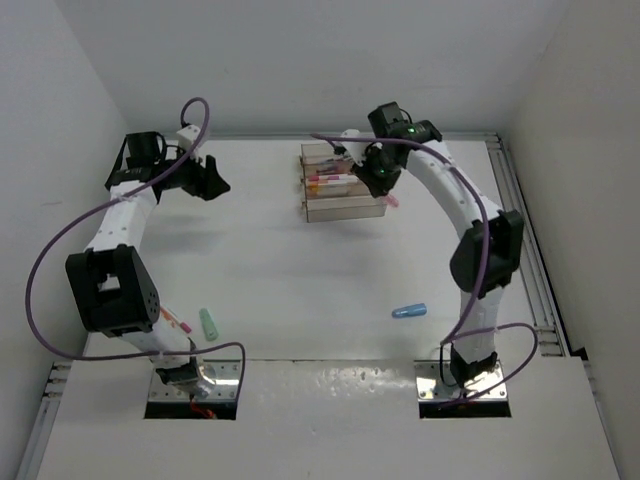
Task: Sort the stationery into containers
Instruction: Place the pen in the storage box.
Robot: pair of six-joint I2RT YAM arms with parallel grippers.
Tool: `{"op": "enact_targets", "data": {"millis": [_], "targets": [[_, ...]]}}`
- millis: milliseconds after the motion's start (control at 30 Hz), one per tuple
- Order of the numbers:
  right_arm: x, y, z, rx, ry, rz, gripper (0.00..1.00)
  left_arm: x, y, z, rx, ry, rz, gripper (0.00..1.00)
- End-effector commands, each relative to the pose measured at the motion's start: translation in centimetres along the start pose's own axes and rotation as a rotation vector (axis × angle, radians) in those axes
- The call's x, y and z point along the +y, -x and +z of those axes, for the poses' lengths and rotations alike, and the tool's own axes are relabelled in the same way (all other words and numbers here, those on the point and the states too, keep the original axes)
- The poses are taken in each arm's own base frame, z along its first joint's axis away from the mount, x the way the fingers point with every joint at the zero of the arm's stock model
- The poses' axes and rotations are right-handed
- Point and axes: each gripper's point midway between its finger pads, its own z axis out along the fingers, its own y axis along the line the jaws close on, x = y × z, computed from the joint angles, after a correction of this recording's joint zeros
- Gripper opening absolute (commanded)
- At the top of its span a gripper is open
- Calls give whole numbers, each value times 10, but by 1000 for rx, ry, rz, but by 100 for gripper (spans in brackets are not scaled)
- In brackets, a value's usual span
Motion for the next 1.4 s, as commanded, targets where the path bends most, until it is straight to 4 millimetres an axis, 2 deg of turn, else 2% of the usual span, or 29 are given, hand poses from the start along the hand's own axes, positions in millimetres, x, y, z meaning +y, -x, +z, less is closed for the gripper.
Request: {"op": "enact_targets", "data": {"millis": [0, 33, 67, 133, 200, 233, 367, 467, 500, 533, 567, 600, 667, 700, 800, 900, 1100, 1133, 1200, 1300, 1367], "targets": [[-25, 49, 14, -55, -35, -141, 0, -7, 3, -28, -14, 18, 23, 68], [-32, 59, 24, -69, -51, -189, 0, -6, 3, -34, -19, 31, 26, 68], [-37, 61, 43, -62, -48, -207, 0, -5, 1, -38, -17, 42, 12, 68], [-50, 72, 57, -89, -92, -272, 0, 2, -5, -49, -27, 69, -16, 68], [-51, 71, 75, -86, -102, -306, 0, 6, -13, -57, -23, 91, -41, 68], [-55, 77, 80, -103, -125, -336, 0, 5, -13, -62, -29, 97, -37, 68], [-60, 77, 97, -96, -119, -350, 1, 1, -27, -76, 6, 104, -3, 69], [-60, 70, 110, -84, -109, -354, 10, -8, -41, -85, 80, 65, 128, 70], [-60, 69, 114, -86, -107, -355, 17, -11, -46, -88, 105, 53, 163, 70], [-59, 69, 115, -91, -102, -356, 20, -15, -61, -92, 161, 18, 211, 70], [-56, 66, 120, -85, -93, -357, 23, -14, -66, -96, 198, 12, 248, 71], [-55, 64, 123, -79, -83, -356, 28, -22, -87, -97, 267, -64, 276, 71], [-51, 61, 127, -71, -69, -345, 36, -25, -109, -100, 357, -151, 283, 70], [-49, 58, 130, -62, -59, -339, 39, -38, -122, -107, 398, -241, 304, 70], [-42, 56, 129, -56, -44, -299, 50, -34, -139, -116, 460, -270, 353, 69], [-34, 58, 118, -72, -29, -237, 58, -40, -156, -127, 507, -309, 536, 69], [-17, 70, 81, -141, -8, -106, 59, -65, -195, -137, 589, -465, 834, 67], [-15, 71, 71, -154, -13, -94, 58, -72, -209, -138, 606, -507, 850, 67], [-10, 70, 62, -160, -6, -40, 59, -82, -213, -136, 590, -561, 950, 67], [-6, 61, 49, -155, -2, 25, 59, -107, -237, -133, 573, -677, 1035, 67], [-4, 53, 38, -157, -8, 71, 59, -118, -243, -130, 557, -730, 1125, 67]]}}
